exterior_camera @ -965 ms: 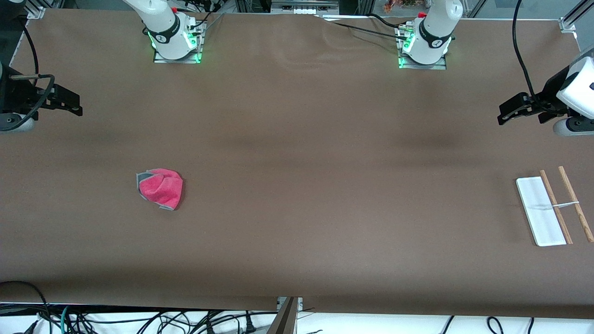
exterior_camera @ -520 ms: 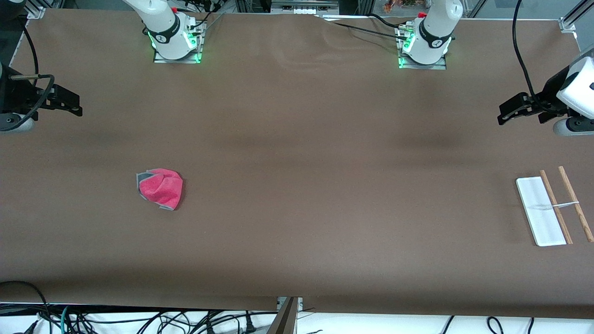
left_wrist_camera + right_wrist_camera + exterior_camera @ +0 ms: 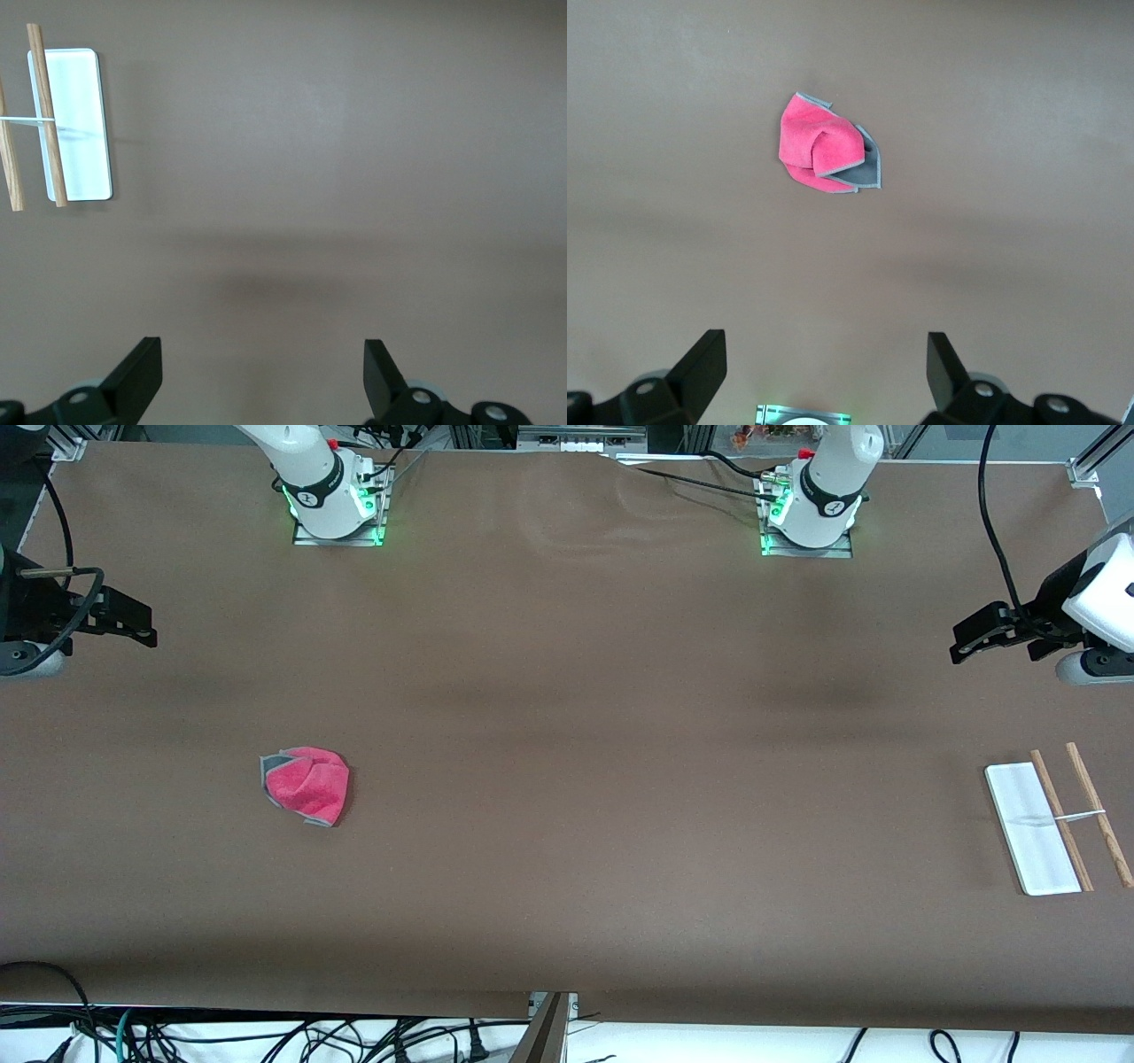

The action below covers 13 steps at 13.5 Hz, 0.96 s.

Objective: Pass towel and hang on rack

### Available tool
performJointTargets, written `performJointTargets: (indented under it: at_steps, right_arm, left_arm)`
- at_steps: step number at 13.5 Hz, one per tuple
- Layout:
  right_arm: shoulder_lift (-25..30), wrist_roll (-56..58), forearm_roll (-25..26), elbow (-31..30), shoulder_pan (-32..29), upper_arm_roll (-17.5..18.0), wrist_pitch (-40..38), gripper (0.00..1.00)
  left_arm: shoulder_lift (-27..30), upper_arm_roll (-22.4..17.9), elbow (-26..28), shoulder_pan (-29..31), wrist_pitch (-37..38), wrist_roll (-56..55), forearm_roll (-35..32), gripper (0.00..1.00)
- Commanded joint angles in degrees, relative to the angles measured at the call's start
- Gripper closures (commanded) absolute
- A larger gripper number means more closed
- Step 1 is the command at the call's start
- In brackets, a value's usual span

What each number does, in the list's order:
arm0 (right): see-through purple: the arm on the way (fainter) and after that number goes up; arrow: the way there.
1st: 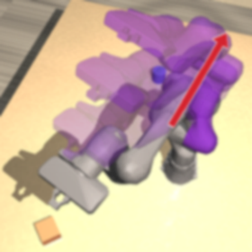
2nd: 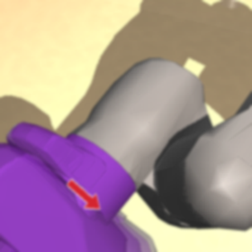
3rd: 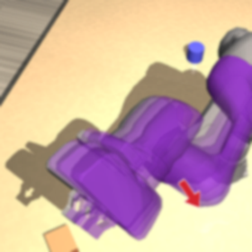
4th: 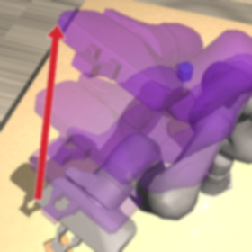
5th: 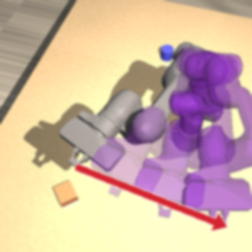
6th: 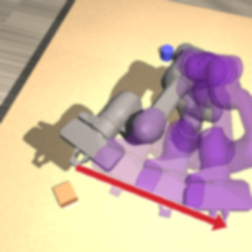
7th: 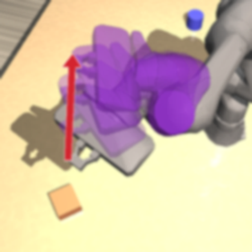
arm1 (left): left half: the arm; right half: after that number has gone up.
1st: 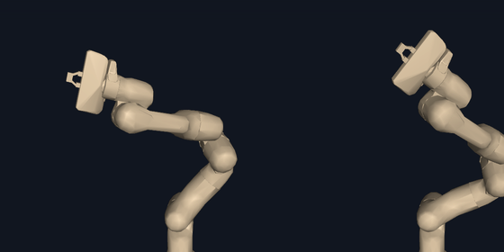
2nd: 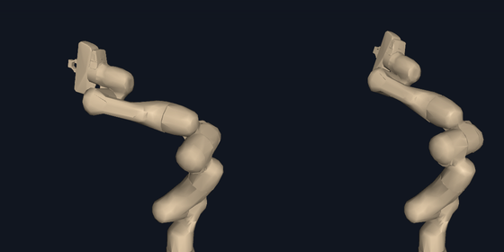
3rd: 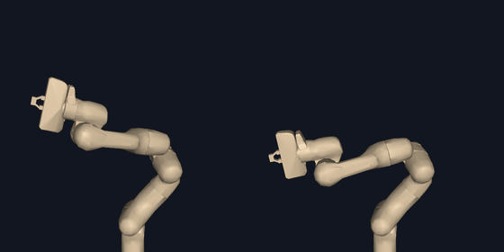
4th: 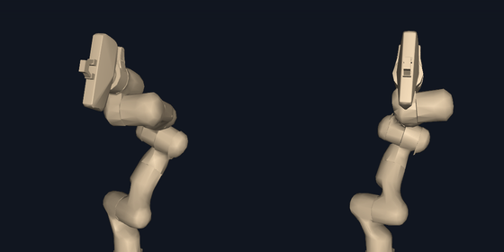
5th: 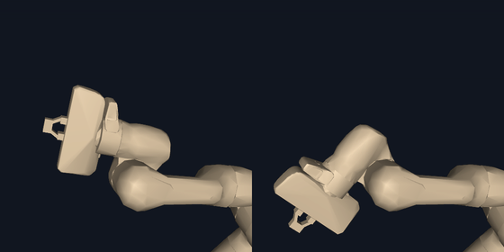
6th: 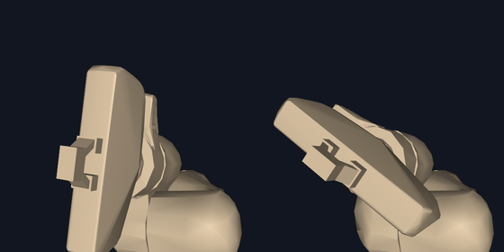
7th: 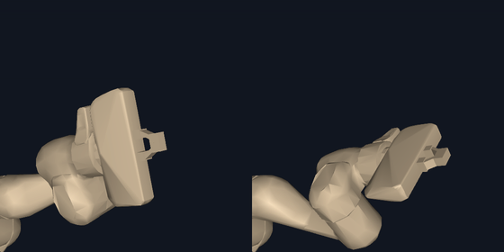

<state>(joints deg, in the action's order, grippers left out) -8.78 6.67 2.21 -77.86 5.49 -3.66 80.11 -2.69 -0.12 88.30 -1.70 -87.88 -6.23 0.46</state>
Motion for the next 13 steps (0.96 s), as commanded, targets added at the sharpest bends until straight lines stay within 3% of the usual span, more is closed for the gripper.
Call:
performJointTargets:
  at_steps: [1,6,13]
  right_arm:
    - [0.4,-0.6,0.8,-0.1,-0.1,0.3,0.3,0.00]
    - [-0.4,-0.6,0.8,0.0,-0.3,0.2,0.8,0.00]
    - [-8.6,-0.8,0.3,-0.1,-0.7,0.1,8.5,0.00]
  left_arm:
    - [0.4,0.1,0.4,0.3,-0.4,1.3,-0.5,0.00]
    - [0.4,0.3,0.4,0.3,-0.4,1.2,-0.4,0.00]
    - [0.4,0.2,0.4,0.2,-0.3,1.2,-0.4,0.00]
